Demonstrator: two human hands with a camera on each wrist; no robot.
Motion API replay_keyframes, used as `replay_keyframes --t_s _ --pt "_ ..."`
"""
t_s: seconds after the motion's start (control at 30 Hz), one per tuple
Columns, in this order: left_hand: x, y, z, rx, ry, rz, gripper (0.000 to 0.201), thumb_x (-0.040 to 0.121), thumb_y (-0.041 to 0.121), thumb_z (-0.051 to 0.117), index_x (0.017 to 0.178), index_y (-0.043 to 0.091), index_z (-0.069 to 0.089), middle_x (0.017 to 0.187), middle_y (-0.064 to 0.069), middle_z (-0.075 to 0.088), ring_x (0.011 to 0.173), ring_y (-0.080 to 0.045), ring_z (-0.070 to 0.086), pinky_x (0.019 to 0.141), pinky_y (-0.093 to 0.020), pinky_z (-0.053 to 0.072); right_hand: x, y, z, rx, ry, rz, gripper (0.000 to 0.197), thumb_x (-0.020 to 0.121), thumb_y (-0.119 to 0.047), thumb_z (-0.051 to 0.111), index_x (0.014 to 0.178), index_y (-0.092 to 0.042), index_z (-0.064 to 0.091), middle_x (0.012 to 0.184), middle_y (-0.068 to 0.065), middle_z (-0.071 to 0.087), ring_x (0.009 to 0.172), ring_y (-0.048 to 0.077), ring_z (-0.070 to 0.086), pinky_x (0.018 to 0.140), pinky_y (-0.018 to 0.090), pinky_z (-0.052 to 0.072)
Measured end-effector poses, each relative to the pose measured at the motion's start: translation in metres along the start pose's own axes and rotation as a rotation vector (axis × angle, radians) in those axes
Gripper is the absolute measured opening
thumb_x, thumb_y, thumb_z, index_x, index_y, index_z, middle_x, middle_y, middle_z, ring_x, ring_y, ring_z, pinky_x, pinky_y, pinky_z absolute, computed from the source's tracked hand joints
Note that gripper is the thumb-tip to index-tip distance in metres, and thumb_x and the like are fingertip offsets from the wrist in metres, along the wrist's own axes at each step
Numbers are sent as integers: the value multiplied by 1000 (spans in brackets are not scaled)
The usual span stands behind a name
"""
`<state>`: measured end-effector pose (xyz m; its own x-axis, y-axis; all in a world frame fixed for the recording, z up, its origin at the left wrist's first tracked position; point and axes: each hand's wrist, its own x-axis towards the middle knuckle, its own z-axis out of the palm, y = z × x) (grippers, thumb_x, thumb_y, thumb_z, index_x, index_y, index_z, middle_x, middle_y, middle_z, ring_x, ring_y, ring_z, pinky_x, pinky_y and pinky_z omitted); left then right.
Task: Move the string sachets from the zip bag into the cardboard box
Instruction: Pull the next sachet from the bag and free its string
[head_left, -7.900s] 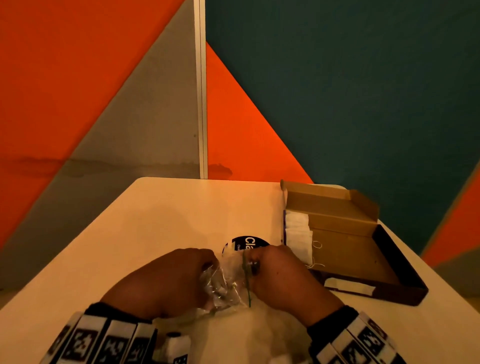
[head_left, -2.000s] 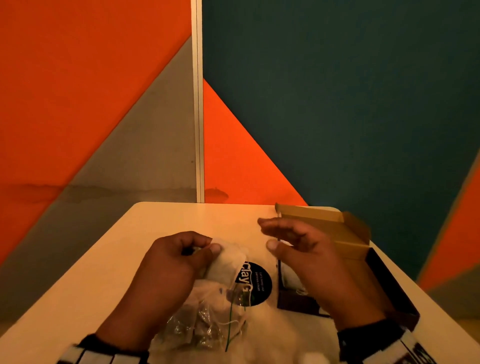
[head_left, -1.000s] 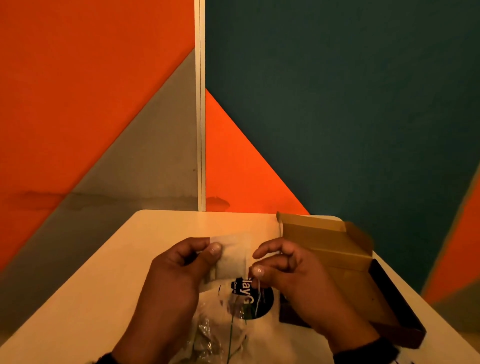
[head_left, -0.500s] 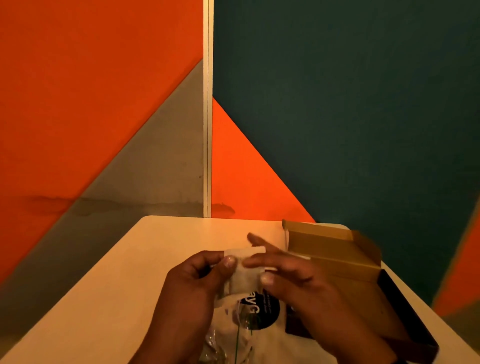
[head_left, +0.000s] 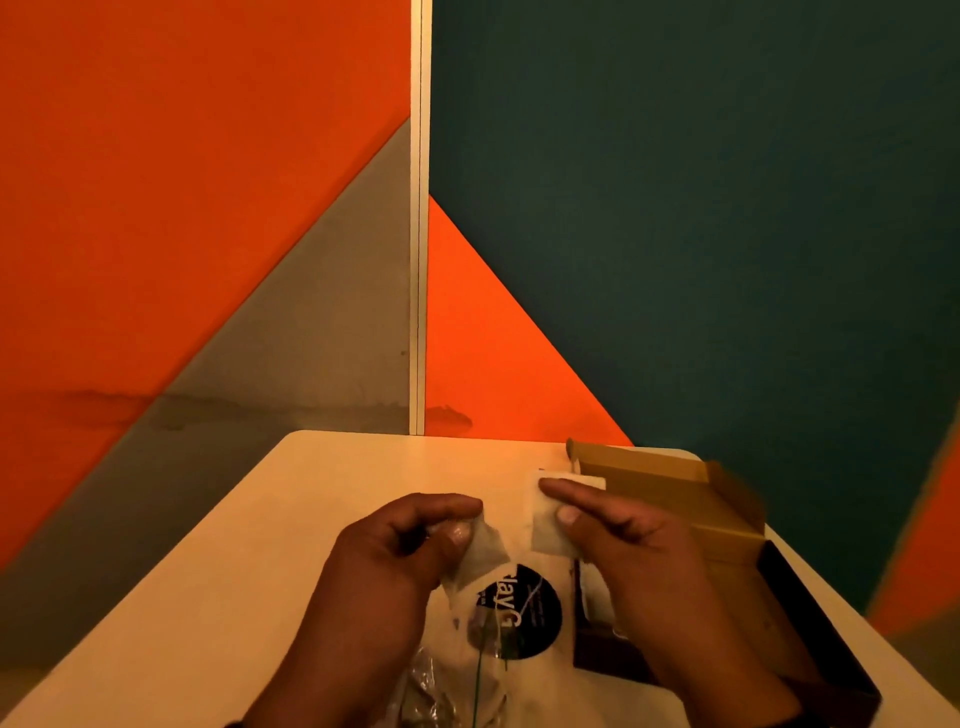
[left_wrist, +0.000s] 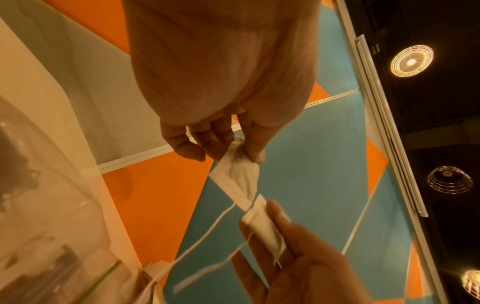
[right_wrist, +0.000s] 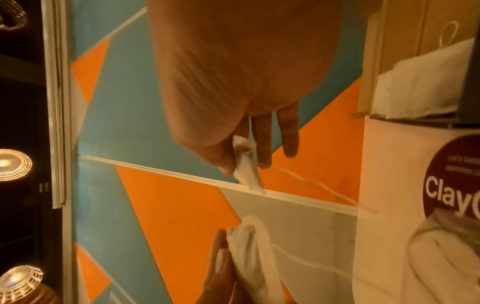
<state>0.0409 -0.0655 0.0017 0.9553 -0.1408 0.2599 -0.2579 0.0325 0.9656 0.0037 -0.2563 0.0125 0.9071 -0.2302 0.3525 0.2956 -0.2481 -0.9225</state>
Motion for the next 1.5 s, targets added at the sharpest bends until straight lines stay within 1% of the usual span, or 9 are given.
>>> replay_keyframes --t_s 0.17,0.3,0.43,0.57,0.77,0.9,1.1,1.27,1.5 --pt "1 5 -7 -3 3 40 30 88 9 69 91 39 76 82 0 74 75 -10 71 65 -22 50 6 10 -6 -142 37 -22 29 94 -27 64 84 -53 73 82 -51 61 89 -32 54 77 6 41" --pt "-2 9 -7 -50 -90 20 30 87 2 67 98 29 76 84 -7 76 75 -14 72 63 -20 52 -1 9 4 -36 -189 70 17 89 -35 64 91 -34 82 95 -20 77 94 -8 69 75 6 50" --pt "-5 13 -5 -51 -182 28 36 88 -3 64 103 28 75 89 -6 77 82 -15 74 66 -17 54 -6 8 12 -49 -393 131 24 91 -43 66 97 -27 82 100 3 79 103 28 72 97 48 56" --pt "-6 11 -6 4 -210 46 43 89 -3 65 98 37 77 93 -3 77 88 -14 73 70 -19 56 -2 10 12 -40 -359 173 12 86 -24 72 92 -27 83 95 1 80 95 25 75 94 46 58" --pt "-4 7 -5 125 -187 76 39 86 5 72 91 43 74 89 -2 72 75 -21 72 73 -30 58 0 16 10 18 -256 192 29 59 -38 82 84 -23 80 89 8 79 90 31 75 89 59 57" --pt "-3 4 -7 110 -200 33 33 90 4 68 94 36 74 87 -5 71 73 -24 74 71 -35 60 0 15 7 64 -241 206 41 56 -52 76 86 -25 81 92 3 79 92 26 75 90 49 58" --pt "3 -3 -10 -187 -109 -87 20 85 -9 65 88 10 69 92 -17 66 83 -36 72 72 -45 60 0 15 9 -55 -279 235 10 88 -26 72 87 -30 82 97 -7 79 99 17 73 102 48 53" --pt "3 -1 -11 -119 -193 -99 35 84 -19 60 85 14 69 99 -17 67 79 -34 72 71 -47 61 0 13 10 5 -262 237 14 90 -18 69 86 -21 82 94 8 79 101 33 72 100 56 52" --pt "-2 7 -9 132 -249 -23 8 81 31 75 85 24 75 83 -2 74 74 -16 70 74 -38 58 1 12 10 -104 -266 209 14 89 -21 71 81 -27 81 90 -2 79 92 20 74 98 49 55"
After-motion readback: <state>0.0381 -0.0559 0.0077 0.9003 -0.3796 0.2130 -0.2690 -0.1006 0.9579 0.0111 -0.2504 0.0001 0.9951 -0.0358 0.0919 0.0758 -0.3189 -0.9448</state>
